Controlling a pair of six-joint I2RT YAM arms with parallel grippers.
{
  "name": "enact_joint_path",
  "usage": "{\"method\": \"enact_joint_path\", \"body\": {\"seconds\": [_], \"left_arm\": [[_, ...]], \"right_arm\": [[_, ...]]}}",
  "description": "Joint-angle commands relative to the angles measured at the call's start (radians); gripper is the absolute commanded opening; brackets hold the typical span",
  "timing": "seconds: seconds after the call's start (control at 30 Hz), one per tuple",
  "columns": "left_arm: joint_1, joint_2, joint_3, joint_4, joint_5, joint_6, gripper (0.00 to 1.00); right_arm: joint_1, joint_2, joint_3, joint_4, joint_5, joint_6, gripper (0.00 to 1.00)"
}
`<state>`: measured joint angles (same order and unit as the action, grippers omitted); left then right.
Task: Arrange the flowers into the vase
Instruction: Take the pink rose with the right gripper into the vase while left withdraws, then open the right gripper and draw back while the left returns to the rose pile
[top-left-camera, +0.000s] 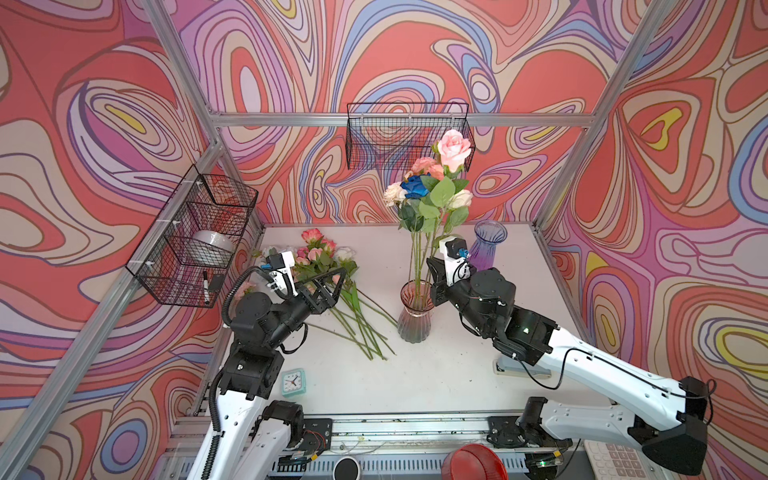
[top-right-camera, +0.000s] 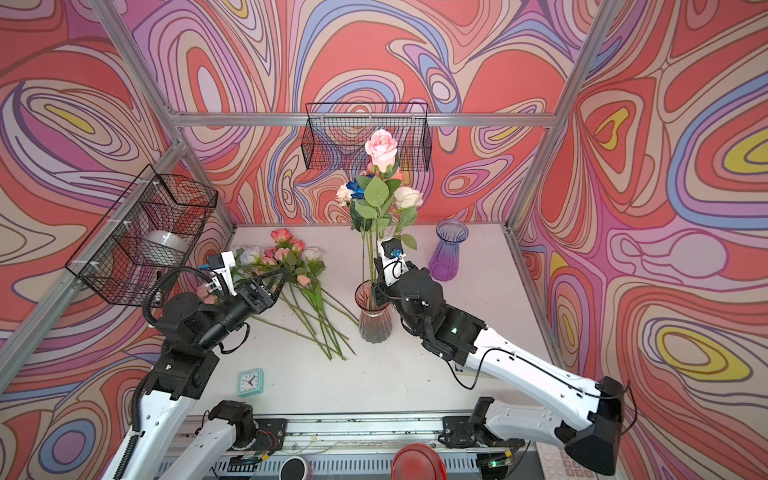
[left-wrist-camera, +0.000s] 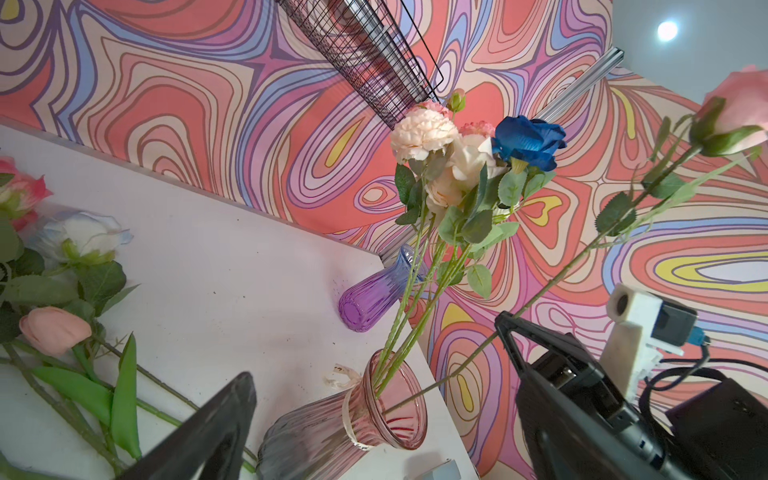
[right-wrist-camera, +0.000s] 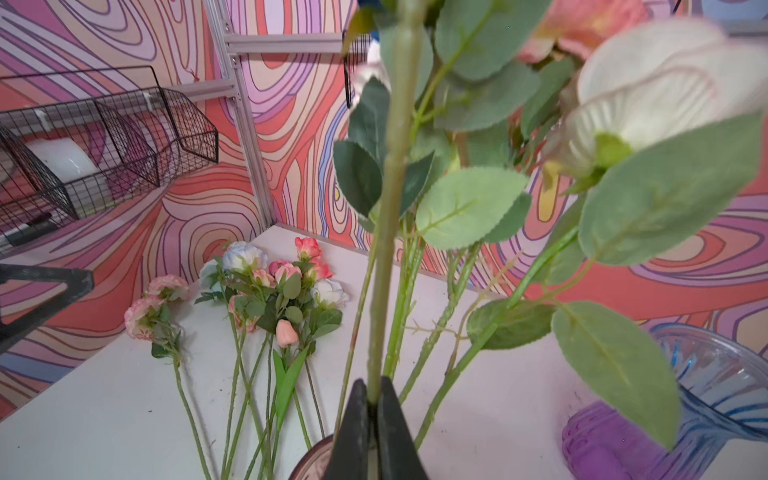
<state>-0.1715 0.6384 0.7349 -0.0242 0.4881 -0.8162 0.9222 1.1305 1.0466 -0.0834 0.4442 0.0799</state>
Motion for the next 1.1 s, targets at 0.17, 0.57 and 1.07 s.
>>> {"method": "enact_joint_path", "body": {"seconds": [0.17,0.57,1.07], "left_arm": [[-0.003,0.017,-0.024,-0.052,-0.022,-0.024,1.0],[-0.003,0.02,-0.002,-0.266,-0.152,-0.031,1.0],[0.024,0.189,-0.2,-0.39,-0.466,-0.19,0.59]], "right_arm": [[-0.014,0.011,-0.078,-0.086,-0.033,0.197,0.14],[-0.013,-0.13,-0.087,-0.254,-0.119,0.331,0.64],[-0.014,-0.305,-0.154,-0.204,-0.229,0.318,0.57]]}}
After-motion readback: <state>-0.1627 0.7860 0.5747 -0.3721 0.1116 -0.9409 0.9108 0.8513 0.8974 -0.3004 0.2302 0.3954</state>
